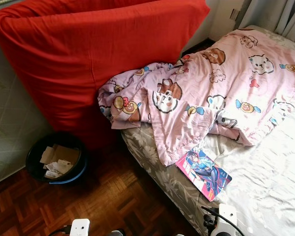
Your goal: Clean up the room
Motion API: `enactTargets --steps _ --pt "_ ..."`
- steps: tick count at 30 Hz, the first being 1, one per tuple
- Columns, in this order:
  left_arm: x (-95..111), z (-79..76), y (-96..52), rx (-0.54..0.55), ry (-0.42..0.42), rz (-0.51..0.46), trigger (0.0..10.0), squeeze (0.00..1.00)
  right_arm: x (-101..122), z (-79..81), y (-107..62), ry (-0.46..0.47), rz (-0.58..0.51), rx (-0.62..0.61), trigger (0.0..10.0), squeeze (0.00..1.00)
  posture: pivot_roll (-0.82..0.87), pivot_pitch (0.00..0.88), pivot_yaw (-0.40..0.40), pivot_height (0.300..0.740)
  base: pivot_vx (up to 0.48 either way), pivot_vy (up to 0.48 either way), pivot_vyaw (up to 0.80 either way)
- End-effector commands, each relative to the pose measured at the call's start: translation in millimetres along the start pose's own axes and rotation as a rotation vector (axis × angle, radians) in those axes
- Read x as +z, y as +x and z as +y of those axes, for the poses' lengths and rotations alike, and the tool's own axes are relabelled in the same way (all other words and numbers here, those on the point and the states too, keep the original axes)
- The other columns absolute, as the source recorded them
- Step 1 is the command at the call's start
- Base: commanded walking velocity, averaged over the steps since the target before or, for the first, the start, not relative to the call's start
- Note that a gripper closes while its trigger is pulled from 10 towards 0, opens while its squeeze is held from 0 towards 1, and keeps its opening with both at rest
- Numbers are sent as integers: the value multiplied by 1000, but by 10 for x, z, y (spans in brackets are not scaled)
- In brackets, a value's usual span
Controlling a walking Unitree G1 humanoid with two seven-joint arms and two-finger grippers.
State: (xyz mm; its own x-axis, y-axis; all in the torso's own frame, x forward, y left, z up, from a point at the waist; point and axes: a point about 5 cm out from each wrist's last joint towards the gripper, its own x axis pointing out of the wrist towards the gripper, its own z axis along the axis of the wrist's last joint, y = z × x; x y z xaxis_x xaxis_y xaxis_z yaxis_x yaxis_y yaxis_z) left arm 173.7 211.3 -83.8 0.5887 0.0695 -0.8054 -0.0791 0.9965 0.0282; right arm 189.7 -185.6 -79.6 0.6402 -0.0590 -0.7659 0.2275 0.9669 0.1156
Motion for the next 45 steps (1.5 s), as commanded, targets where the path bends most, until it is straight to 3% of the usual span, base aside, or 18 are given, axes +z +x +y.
enactTargets --steps 1,12,22,29,31,40,45 --pt "595 -65 92 12 36 -114 10000 0 394 -34 76 19 -32 29 10000 0 55 0 -18 740 0 0 0" --pt "609 -62 92 18 62 -121 10000 0 405 -39 76 46 -41 33 10000 0 53 0 -17 740 0 0 0" --pt "677 -80 84 -10 53 -182 10000 0 480 -20 70 113 -132 48 10000 0 52 0 -20 740 0 0 0" --pt "700 -88 82 -15 52 -203 10000 0 519 -49 64 90 -169 13 10000 0 53 0 -25 740 0 0 0" --pt "734 -90 74 -16 48 -241 10000 0 564 -46 53 122 -229 19 10000 0 54 0 -26 740 0 0 0" --pt "798 -97 53 -16 15 -319 10000 0 627 -49 36 126 -299 32 10000 0 51 0 -32 740 0 0 0" --pt "818 -103 48 -26 52 -334 10000 0 637 -51 31 123 -315 24 10000 0 48 0 -29 740 0 0 0"
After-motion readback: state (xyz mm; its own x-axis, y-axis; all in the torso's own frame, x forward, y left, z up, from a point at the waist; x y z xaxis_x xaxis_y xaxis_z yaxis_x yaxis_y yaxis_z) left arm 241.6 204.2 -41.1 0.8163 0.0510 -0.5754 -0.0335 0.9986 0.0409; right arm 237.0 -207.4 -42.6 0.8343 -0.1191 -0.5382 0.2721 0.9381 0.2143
